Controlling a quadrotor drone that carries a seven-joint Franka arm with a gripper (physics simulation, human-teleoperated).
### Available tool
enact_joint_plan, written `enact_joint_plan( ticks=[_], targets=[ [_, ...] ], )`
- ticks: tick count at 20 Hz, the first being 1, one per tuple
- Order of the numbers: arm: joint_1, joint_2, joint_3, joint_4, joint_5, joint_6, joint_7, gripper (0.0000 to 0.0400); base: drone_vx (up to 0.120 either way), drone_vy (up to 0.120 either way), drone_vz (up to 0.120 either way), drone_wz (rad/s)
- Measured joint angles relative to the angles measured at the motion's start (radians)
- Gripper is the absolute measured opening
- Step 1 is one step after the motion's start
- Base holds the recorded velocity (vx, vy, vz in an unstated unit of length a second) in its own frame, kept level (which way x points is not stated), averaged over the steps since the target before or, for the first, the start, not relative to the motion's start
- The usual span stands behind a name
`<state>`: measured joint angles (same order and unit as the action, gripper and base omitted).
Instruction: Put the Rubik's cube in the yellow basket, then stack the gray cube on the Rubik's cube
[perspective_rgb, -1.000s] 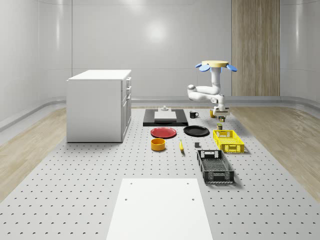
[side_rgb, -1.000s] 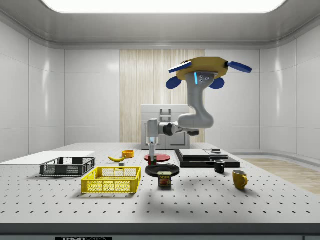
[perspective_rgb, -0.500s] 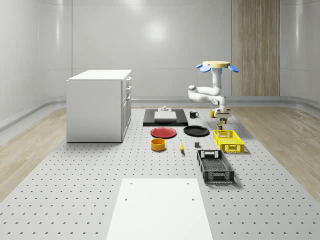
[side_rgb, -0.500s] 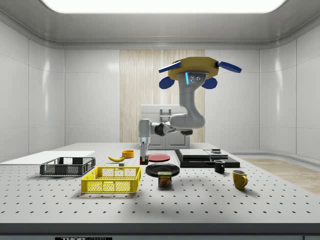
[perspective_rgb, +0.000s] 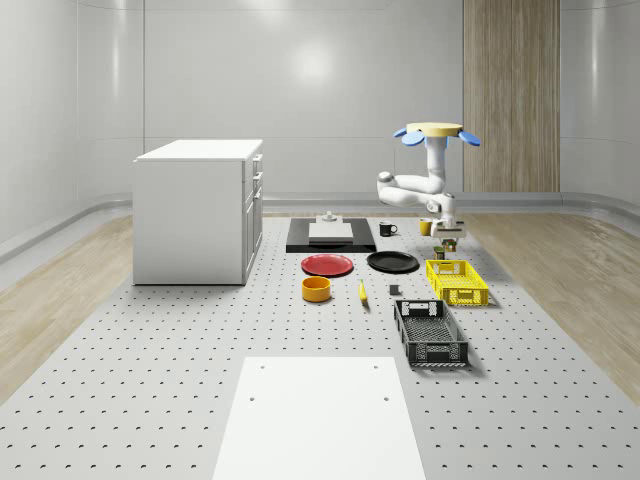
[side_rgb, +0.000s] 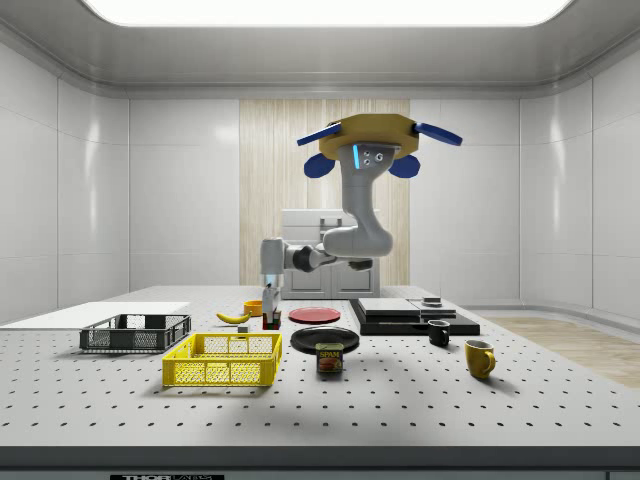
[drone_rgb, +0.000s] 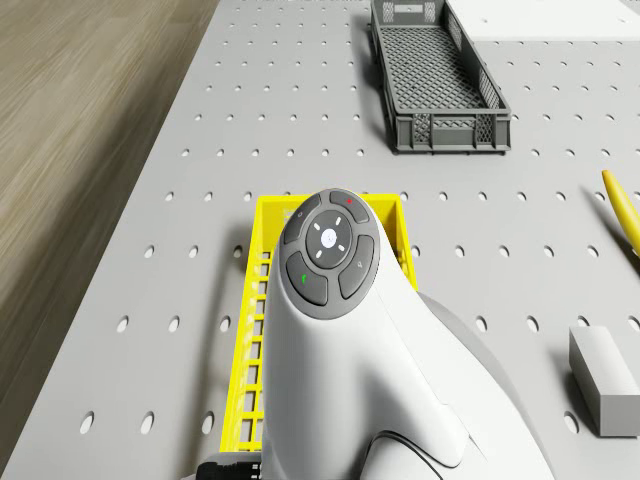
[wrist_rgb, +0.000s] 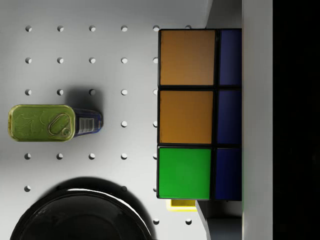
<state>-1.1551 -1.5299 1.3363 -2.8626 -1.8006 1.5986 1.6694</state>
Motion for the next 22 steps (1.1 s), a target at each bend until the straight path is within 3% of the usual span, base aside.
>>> enact_joint_plan(
  ticks=[8,14,17,22],
  targets=[
    [-0.002,-0.008,0.001,0.0,0.003,0.007,0.001,0.0321,0.12,0.0,-0.025,0.0],
    [-0.003,-0.013,0.002,0.001,0.005,0.012,0.002,0.0321,0.013,-0.053,0.0,0.0],
    [-0.004,-0.015,0.002,0.001,0.006,0.014,0.003,0.0321,0.0,0.0,-0.12,0.0],
    [-0.005,-0.019,0.003,0.001,0.008,0.017,0.003,0.0321,0.12,0.0,-0.12,0.0]
  ],
)
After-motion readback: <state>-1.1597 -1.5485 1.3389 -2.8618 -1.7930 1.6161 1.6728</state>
